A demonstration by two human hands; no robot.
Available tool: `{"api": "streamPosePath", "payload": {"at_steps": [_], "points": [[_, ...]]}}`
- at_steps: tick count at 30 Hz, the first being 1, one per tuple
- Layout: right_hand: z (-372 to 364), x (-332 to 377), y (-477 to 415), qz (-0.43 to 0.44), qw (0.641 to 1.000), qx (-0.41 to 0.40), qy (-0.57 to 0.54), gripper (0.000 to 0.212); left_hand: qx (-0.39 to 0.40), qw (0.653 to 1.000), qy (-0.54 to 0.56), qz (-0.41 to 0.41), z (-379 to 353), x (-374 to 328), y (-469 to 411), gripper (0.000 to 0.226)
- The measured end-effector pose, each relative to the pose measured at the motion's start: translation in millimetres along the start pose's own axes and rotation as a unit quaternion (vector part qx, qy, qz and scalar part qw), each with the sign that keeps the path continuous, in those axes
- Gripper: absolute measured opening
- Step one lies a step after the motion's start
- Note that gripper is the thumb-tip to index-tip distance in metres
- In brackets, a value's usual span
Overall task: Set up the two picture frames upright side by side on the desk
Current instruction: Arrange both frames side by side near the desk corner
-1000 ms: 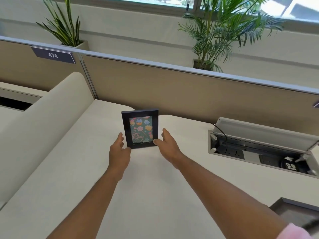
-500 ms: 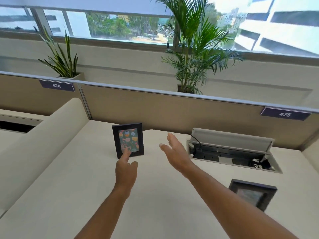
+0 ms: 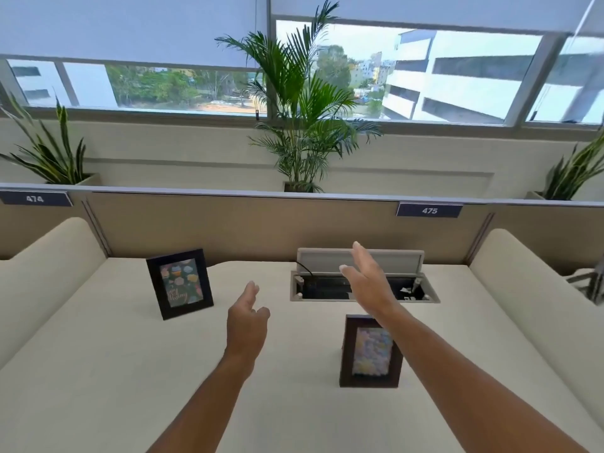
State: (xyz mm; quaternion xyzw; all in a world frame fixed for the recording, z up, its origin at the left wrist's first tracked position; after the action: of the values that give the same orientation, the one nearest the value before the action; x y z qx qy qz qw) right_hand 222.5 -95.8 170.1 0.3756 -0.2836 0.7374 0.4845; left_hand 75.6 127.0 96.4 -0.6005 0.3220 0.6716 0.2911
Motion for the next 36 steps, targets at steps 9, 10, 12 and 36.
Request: {"api": "streamPosePath", "payload": {"at_steps": [9,10,12,36], "points": [[65.3,-93.8,28.4,-0.066,0.995,-0.065,-0.038,0.067,0.045,0.999,-0.025,-0.003,-83.2,12.3,27.6,0.067],[66.3,-101.3,30.9,-0.075,0.994,-0.069,-0.048,0.064,0.049,0.998,-0.026,-0.002,-88.5,14.2,29.1,0.067],[69.0,-119.2,36.3,-0.093,0.991,-0.073,-0.064,0.060,0.056,0.998,-0.030,0.000,-101.8,18.6,31.7,0.066],[12.7,-233.8,100.3,-0.206,0.972,-0.005,-0.116,0.057,0.138,0.983,-0.055,0.110,-166.4,102.3,61.0,0.066]]}}
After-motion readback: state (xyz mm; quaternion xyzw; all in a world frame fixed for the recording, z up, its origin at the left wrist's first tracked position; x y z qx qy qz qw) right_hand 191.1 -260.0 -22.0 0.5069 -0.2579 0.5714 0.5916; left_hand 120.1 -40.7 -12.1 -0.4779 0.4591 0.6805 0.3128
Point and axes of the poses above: each hand's wrist, its own y-axis away from the middle knuckle, its own z-axis out of the back of the hand, x = y × z, the point moved 9 cm from there along -y, towards the middle knuckle, and after that the axes turned 6 degrees about y, right-handed, at the moved point
